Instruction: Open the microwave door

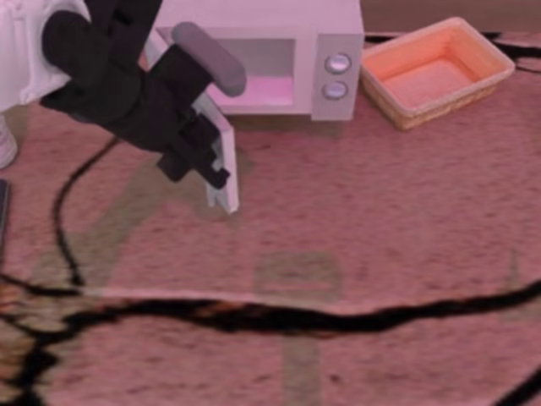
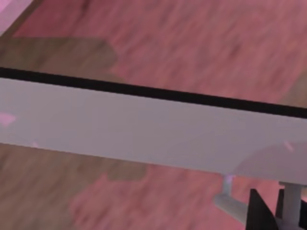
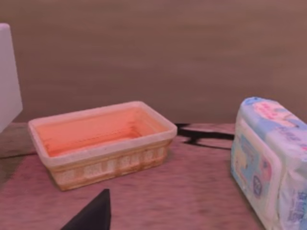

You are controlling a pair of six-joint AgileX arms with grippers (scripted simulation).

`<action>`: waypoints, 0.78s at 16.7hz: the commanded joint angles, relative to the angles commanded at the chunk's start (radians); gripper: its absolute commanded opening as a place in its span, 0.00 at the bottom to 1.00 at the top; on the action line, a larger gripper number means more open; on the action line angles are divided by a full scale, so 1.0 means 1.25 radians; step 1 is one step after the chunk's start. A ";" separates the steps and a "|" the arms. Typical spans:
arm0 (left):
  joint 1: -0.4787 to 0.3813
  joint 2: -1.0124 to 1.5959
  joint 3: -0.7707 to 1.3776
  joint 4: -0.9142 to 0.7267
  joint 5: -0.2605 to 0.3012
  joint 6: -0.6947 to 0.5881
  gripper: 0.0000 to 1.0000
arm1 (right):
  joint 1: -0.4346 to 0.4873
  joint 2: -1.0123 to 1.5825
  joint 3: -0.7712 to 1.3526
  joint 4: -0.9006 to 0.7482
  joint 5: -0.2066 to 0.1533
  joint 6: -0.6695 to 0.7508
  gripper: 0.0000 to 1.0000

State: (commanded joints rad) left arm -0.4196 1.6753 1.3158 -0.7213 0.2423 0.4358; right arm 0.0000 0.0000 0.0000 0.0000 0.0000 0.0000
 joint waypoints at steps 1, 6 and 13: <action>0.007 -0.003 -0.004 -0.004 0.008 0.017 0.00 | 0.000 0.000 0.000 0.000 0.000 0.000 1.00; 0.016 -0.004 -0.011 -0.012 0.017 0.037 0.00 | 0.000 0.000 0.000 0.000 0.000 0.000 1.00; 0.016 -0.004 -0.011 -0.012 0.017 0.037 0.00 | 0.000 0.000 0.000 0.000 0.000 0.000 1.00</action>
State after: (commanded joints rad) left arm -0.3990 1.6706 1.3020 -0.7367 0.2641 0.4822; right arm 0.0000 0.0000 0.0000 0.0000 0.0000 0.0000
